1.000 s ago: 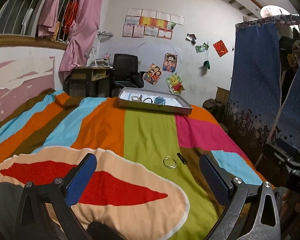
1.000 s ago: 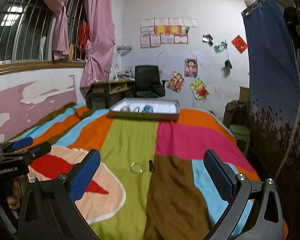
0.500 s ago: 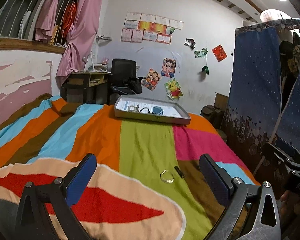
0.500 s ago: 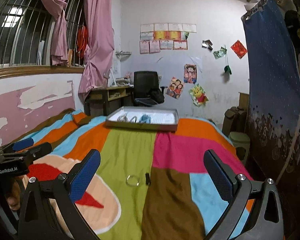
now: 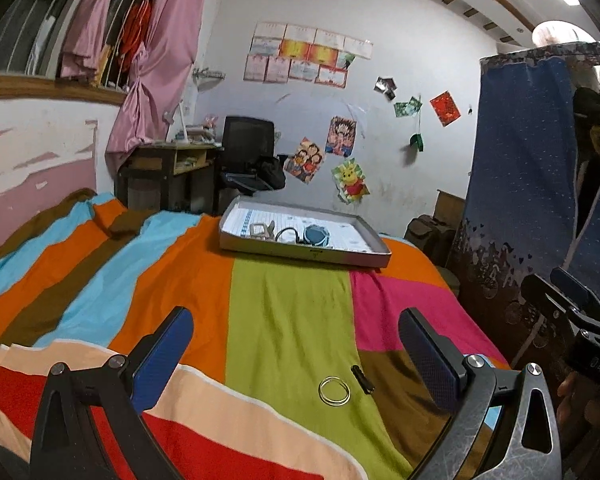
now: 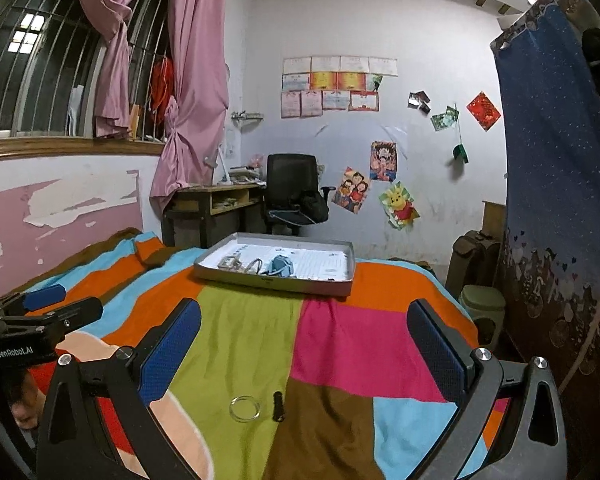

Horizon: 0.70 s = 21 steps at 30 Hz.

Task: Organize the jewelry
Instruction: 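Move both tools back toward the hoop rings and hair clip on the bedspread, then grasp the silver hoop rings with the left tool while the right tool grasps the black hair clip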

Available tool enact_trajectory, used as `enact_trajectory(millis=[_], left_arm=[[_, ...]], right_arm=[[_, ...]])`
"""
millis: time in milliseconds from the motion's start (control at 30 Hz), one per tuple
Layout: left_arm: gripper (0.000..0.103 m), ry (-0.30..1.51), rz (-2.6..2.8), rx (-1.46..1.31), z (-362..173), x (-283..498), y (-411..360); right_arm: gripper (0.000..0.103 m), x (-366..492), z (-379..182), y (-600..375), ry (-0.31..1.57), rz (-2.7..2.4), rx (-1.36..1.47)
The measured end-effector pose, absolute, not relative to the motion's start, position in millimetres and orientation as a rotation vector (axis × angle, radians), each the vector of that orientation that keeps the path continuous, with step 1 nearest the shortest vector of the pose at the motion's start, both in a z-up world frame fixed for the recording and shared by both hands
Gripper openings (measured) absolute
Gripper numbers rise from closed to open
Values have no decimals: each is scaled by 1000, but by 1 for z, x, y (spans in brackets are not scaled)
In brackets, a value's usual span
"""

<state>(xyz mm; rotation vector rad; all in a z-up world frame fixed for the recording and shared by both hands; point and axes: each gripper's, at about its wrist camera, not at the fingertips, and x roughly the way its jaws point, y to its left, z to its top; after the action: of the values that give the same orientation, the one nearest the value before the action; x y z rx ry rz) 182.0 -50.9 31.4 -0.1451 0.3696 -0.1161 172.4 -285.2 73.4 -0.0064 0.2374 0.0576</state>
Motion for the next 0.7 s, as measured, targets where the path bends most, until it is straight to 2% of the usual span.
enact_trajectory(millis=[200, 400, 467, 533, 567, 633, 700], left_arm=[[103, 501, -171, -155, 3, 233, -55], [103, 676, -193, -154, -39, 278, -60], [103, 714, -201, -147, -52, 287, -62], [103, 750, -221, -144, -62, 293, -64], [102, 766, -236, -142, -68, 297, -66], [96, 793, -267, -138, -77, 304, -69], [82, 837, -308, -132, -89, 311, -73]], right_arm=[[101, 220, 47, -293, 334, 95, -6], [100, 266, -2, -292, 478, 139, -57], [91, 274, -16, -291, 514, 157, -64], [76, 284, -32, -291, 565, 178, -56], [73, 288, -40, -291, 592, 191, -49], [63, 294, -54, -290, 640, 217, -44], [56, 299, -66, -288, 679, 247, -48]])
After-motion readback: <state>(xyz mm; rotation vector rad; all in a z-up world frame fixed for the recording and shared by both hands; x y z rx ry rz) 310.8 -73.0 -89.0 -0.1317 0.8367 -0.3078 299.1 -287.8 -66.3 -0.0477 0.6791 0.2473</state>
